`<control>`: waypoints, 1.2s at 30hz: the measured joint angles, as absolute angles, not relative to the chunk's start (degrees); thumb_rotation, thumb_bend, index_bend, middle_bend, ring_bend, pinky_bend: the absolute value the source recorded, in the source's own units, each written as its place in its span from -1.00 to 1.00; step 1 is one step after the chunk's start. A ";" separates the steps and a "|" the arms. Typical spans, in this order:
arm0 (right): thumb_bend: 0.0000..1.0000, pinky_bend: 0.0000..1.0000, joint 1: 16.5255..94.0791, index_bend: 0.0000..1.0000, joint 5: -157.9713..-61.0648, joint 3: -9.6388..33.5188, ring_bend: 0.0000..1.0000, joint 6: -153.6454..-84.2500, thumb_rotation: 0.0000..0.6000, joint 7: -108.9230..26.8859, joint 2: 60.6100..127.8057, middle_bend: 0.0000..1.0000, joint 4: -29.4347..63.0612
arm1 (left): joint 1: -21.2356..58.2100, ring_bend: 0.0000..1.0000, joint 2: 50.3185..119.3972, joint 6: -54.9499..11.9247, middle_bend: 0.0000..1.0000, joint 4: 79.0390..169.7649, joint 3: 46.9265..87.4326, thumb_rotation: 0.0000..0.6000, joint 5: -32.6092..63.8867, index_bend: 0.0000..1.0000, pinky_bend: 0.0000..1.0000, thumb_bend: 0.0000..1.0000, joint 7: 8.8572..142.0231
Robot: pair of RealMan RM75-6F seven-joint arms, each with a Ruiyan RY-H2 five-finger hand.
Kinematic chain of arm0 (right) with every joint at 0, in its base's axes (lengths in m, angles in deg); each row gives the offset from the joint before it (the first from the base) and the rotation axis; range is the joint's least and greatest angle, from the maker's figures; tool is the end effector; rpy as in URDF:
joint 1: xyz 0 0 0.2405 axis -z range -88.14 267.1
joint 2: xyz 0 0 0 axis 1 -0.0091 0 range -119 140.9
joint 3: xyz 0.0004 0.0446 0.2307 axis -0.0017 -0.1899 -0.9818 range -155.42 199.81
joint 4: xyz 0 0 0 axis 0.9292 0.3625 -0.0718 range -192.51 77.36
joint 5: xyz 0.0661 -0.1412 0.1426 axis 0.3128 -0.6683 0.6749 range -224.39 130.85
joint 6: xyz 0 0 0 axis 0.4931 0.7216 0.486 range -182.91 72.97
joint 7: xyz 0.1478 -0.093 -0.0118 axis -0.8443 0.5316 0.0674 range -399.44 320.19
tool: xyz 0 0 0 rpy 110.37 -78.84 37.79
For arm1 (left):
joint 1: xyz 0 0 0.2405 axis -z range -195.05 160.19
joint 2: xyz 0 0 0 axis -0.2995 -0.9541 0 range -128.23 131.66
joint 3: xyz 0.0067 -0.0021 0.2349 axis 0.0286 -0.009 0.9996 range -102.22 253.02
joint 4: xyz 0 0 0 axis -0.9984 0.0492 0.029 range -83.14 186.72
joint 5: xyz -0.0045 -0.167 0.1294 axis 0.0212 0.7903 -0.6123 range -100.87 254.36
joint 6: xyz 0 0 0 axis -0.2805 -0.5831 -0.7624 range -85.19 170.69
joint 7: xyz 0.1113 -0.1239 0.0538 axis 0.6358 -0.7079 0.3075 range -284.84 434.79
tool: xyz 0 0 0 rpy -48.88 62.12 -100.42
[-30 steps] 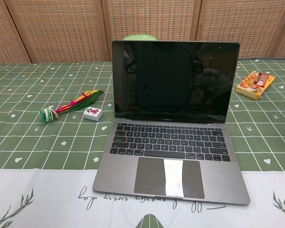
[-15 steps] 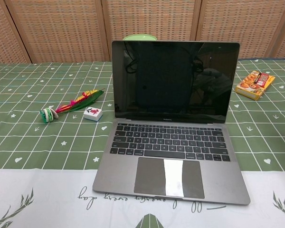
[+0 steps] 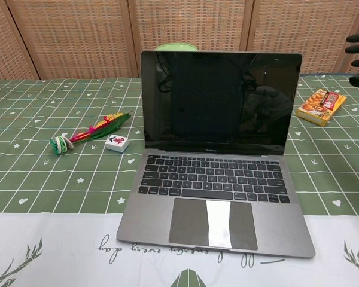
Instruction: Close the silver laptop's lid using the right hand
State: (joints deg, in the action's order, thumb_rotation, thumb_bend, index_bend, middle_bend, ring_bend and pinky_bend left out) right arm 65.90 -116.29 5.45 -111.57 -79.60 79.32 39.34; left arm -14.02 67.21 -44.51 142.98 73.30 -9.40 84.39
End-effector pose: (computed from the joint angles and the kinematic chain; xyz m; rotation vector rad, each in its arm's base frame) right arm -0.2110 -0.3330 0.0914 1.0860 -1.7872 1.4737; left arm -0.2975 0.2004 0.1468 -1.4085 -0.7777 -0.7815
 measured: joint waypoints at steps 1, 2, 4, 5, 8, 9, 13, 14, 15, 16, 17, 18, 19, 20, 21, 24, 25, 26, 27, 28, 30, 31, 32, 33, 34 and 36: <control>0.01 -1.00 65.39 -1.00 -115.49 5.05 -1.00 -110.66 1.00 -80.08 79.37 -1.00 38.98 | -13.99 -1.00 67.21 -44.41 -1.00 142.94 73.29 1.00 -9.33 -1.00 -1.00 -1.00 84.38; 0.01 -1.00 64.80 -1.00 -114.46 4.60 -1.00 -109.53 1.00 -80.78 79.54 -1.00 38.49 | -13.95 -1.00 67.22 -44.28 -1.00 142.90 73.29 1.00 -9.25 -1.00 -1.00 -1.00 84.39; 0.01 -1.00 63.95 -1.00 -113.11 3.99 -1.00 -107.77 1.00 -82.04 79.95 -1.00 37.56 | -13.84 -1.00 67.23 -43.88 -1.00 142.81 73.26 1.00 -8.95 -1.00 -1.00 -1.00 84.43; 0.01 -1.00 63.35 -1.00 -112.51 3.60 -1.00 -106.58 1.00 -82.81 80.32 -1.00 36.72 | -13.79 -1.00 67.24 -43.75 -1.00 142.76 73.24 1.00 -8.81 -1.00 -1.00 -1.00 84.45; 0.01 -1.00 61.94 -1.00 -111.30 2.89 -1.00 -104.40 1.00 -83.84 81.54 -1.00 34.33 | -13.66 -1.00 67.34 -43.40 -1.00 142.59 73.13 1.00 -8.39 -1.00 -1.00 -1.00 84.55; 0.00 -1.00 61.54 -1.00 -110.96 2.73 -1.00 -103.82 1.00 -83.98 81.98 -1.00 33.66 | -13.61 -1.00 67.39 -43.28 -1.00 142.51 73.07 1.00 -8.23 -1.00 -1.00 -1.00 84.60; 0.00 -1.00 59.98 -1.00 -109.80 2.08 -1.00 -101.64 1.00 -84.53 83.51 -1.00 31.82 | -13.47 -1.00 67.55 -43.05 -1.00 142.24 72.86 1.00 -7.77 -1.00 -1.00 -1.00 84.76; 0.00 -1.00 59.64 -0.98 -109.67 1.95 -1.00 -101.13 1.00 -84.62 83.87 -1.00 31.47 | -13.44 -1.00 67.59 -42.98 -1.00 142.17 72.82 1.00 -7.65 -1.00 -1.00 -1.00 84.78; -0.01 -1.00 59.40 -0.97 -109.62 1.87 -1.00 -100.80 1.00 -84.63 84.13 -1.00 31.24 | -13.40 -1.00 67.64 -42.87 -1.00 142.08 72.76 1.00 -7.44 -1.00 -1.00 -1.00 84.80; -0.01 -1.00 59.13 -0.95 -109.56 1.77 -1.00 -100.54 1.00 -84.61 84.41 -1.00 30.99 | -13.37 -1.00 67.67 -42.75 -1.00 142.00 72.71 1.00 -7.26 -1.00 -1.00 -1.00 84.80; -0.01 -1.00 58.73 -0.92 -109.45 1.61 -1.00 -100.22 1.00 -84.55 84.81 -1.00 30.74 | -13.34 -1.00 67.70 -42.62 -1.00 141.91 72.66 1.00 -7.06 -1.00 -1.00 -1.00 84.79; -0.01 -1.00 58.43 -0.90 -109.29 1.47 -1.00 -99.98 1.00 -84.49 85.12 -1.00 30.57 | -13.29 -1.00 67.75 -42.46 -1.00 141.77 72.59 1.00 -6.84 -1.00 -1.00 -1.00 84.78; -0.01 -1.00 58.15 -0.89 -109.08 1.31 -1.00 -99.78 1.00 -84.41 85.43 -1.00 30.42 | -13.24 -1.00 67.79 -42.36 -1.00 141.69 72.54 1.00 -6.71 -1.00 -1.00 -1.00 84.77; -0.01 -1.00 57.82 -0.87 -108.80 1.09 -1.00 -99.57 1.00 -84.26 85.82 -1.00 30.26 | -13.20 -1.00 67.82 -42.26 -1.00 141.62 72.51 1.00 -6.61 -1.00 -1.00 -1.00 84.74; -0.01 -1.00 57.60 -0.86 -108.61 0.95 -1.00 -99.41 1.00 -84.09 86.07 -1.00 30.17 | -13.16 -1.00 67.86 -42.17 -1.00 141.54 72.47 1.00 -6.51 -1.00 -1.00 -1.00 84.69; -0.01 -0.98 57.15 -0.82 -108.21 0.70 -1.00 -99.18 1.00 -83.54 86.60 -0.98 29.96 | -13.09 -1.00 67.90 -41.93 -1.00 141.38 72.45 1.00 -6.29 -1.00 -1.00 -1.00 84.57; -0.02 -0.95 57.03 -0.80 -108.11 0.65 -1.00 -99.13 1.00 -83.40 86.74 -0.96 29.93 | -13.07 -1.00 67.91 -41.84 -1.00 141.33 72.45 1.00 -6.21 -1.00 -1.00 -1.00 84.54; -0.02 -0.89 56.85 -0.79 -107.87 0.56 -1.00 -99.05 1.00 -83.13 86.98 -0.94 29.85 | -13.05 -1.00 67.92 -41.73 -1.00 141.27 72.44 1.00 -6.10 -1.00 -1.00 -1.00 84.51; -0.02 -0.81 56.78 -0.78 -107.75 0.52 -1.00 -99.03 1.00 -83.02 87.07 -0.91 29.83 | -13.01 -1.00 67.93 -41.59 -1.00 141.20 72.41 1.00 -5.93 -1.00 -1.00 -1.00 84.43; -0.02 -0.76 56.70 -0.77 -107.55 0.45 -0.99 -99.00 1.00 -82.86 87.20 -0.89 29.84 | -12.98 -1.00 67.94 -41.49 -1.00 141.14 72.39 1.00 -5.84 -1.00 -1.00 -1.00 84.37; -0.02 -0.67 56.58 -0.73 -107.26 0.29 -0.91 -99.04 1.00 -82.43 87.41 -0.82 30.01 | -12.91 -1.00 67.98 -41.37 -1.00 141.03 72.40 1.00 -5.79 -1.00 -1.00 -1.00 84.30; -0.02 -0.65 56.56 -0.72 -107.23 0.26 -0.88 -99.14 1.00 -82.21 87.47 -0.79 30.06 | -12.88 -1.00 67.99 -41.32 -1.00 141.02 72.42 1.00 -5.79 -1.00 -1.00 -1.00 84.28; -0.03 -0.61 56.55 -0.69 -107.17 0.23 -0.82 -99.25 1.00 -81.91 87.54 -0.74 30.17 | -12.86 -1.00 68.01 -41.29 -1.00 141.00 72.43 1.00 -5.79 -1.00 -1.00 -1.00 84.27; -0.03 -0.57 56.55 -0.67 -107.10 0.22 -0.77 -99.29 1.00 -81.71 87.57 -0.69 30.29 | -12.86 -1.00 68.01 -41.29 -1.00 140.99 72.44 1.00 -5.78 -1.00 -1.00 -1.00 84.26; -0.03 -0.55 56.54 -0.66 -107.02 0.20 -0.74 -99.30 1.00 -81.58 87.58 -0.67 30.46 | -12.86 -1.00 68.01 -41.31 -1.00 141.00 72.44 1.00 -5.79 -1.00 -1.00 -1.00 84.26; -0.03 -0.49 56.55 -0.62 -106.87 0.15 -0.65 -99.30 1.00 -81.35 87.57 -0.59 30.83 | -12.86 -1.00 68.00 -41.35 -1.00 141.03 72.46 1.00 -5.81 -1.00 -1.00 -1.00 84.28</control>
State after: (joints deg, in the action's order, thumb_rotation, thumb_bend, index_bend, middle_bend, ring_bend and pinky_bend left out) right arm 56.55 -106.87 0.15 -99.30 -81.35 87.57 30.83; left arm -12.86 68.00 -41.35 141.03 72.46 -5.81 84.28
